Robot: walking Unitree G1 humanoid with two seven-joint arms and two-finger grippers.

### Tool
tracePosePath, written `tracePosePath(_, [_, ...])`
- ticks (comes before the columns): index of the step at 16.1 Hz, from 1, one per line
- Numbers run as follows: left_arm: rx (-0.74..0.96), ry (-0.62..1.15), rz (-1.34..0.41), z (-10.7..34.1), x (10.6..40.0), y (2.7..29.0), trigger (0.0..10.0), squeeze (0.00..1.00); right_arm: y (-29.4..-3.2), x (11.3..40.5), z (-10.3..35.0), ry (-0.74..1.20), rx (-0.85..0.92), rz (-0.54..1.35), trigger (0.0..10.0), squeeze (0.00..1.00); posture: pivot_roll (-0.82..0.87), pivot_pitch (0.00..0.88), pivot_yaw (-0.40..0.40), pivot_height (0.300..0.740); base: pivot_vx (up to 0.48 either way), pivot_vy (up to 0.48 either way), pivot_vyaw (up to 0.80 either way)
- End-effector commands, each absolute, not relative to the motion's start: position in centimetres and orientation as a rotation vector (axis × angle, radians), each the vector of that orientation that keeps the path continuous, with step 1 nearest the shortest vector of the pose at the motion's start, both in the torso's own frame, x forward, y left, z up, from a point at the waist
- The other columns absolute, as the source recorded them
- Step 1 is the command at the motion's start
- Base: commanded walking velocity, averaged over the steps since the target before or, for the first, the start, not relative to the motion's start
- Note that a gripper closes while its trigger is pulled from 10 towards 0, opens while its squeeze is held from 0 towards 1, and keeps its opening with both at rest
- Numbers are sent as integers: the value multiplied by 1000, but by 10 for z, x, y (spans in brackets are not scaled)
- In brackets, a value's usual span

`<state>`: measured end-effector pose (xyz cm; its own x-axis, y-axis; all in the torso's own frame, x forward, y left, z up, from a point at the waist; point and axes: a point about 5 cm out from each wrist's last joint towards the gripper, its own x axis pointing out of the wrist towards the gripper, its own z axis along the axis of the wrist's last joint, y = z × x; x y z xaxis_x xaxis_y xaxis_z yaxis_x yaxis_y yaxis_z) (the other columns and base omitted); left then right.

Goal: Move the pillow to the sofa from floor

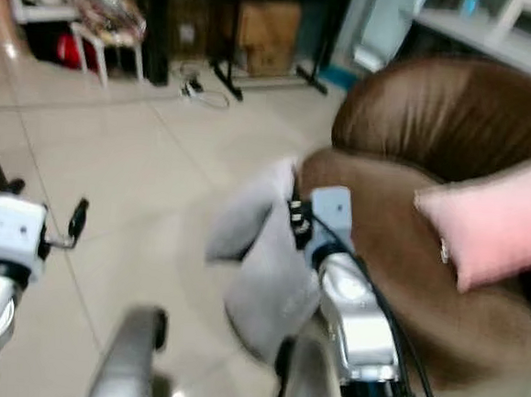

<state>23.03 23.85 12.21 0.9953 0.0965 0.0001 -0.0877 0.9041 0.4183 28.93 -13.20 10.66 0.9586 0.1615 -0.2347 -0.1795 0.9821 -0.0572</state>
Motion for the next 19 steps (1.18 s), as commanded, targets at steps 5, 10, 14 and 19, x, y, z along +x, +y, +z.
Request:
tracePosePath(5, [418, -28, 24, 131, 243, 231, 10000, 0, -135, 290, 109, 215, -104, 137, 10000, 0, 17, 0, -43, 550, 0, 0, 0])
tracePosePath(10, [381, -51, -27, 135, 253, 225, 10000, 0, -139, 289, 110, 200, -105, 103, 10000, 0, -4, 0, 4, 550, 110, 0, 0])
tracePosePath(14, [364, -49, -37, 135, 255, 226, 10000, 0, -139, 287, 116, 159, -160, 110, 10000, 0, -23, 0, 31, 550, 356, 0, 400])
tracePosePath(19, [364, -51, -27, 136, 252, 228, 10000, 0, -135, 289, 112, 186, -130, 102, 10000, 0, -6, 0, 10, 550, 378, 0, 158])
